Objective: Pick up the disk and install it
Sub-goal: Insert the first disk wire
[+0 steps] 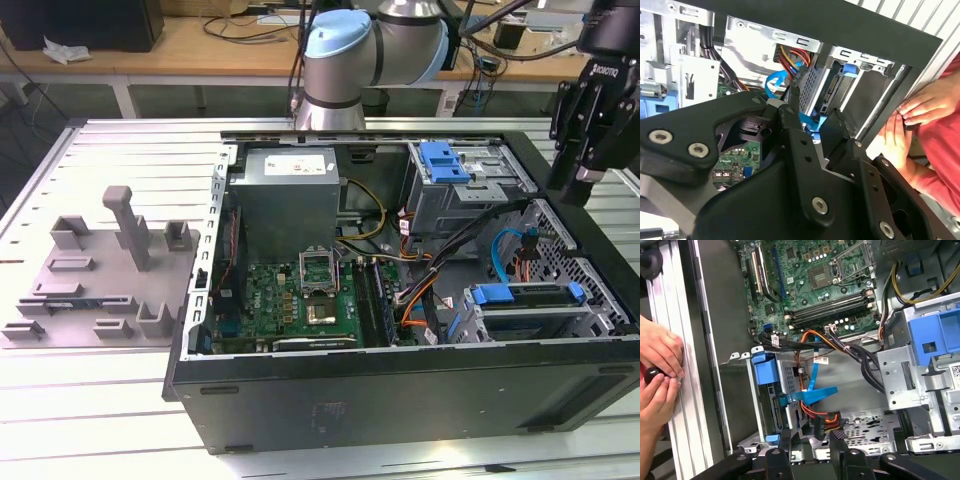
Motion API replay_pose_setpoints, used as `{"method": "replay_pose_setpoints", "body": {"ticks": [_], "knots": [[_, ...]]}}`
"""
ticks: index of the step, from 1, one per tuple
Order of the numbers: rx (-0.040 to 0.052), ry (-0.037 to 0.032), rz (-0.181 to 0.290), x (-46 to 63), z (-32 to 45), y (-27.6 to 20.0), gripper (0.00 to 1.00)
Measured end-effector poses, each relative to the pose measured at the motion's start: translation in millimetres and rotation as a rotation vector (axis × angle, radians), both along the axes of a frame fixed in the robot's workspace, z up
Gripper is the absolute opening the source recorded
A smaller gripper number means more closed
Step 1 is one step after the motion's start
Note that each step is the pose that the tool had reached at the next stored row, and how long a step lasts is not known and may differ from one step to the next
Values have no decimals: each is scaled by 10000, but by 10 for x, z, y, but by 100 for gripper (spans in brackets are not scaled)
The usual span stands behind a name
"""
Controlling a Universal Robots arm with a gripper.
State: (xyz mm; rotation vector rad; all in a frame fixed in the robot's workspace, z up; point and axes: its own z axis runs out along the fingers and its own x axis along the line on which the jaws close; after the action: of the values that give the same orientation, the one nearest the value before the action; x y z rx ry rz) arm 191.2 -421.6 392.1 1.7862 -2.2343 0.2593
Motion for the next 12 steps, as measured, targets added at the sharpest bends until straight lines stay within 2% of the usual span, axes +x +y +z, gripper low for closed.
{"method": "replay_pose_setpoints", "body": {"ticks": [4, 7, 12], "knots": [[-218, 59, -6, -1, -40, 38, 44], [-325, 84, -9, 0, -99, 54, 44], [-397, 123, -35, 2, -165, 58, 44]]}}
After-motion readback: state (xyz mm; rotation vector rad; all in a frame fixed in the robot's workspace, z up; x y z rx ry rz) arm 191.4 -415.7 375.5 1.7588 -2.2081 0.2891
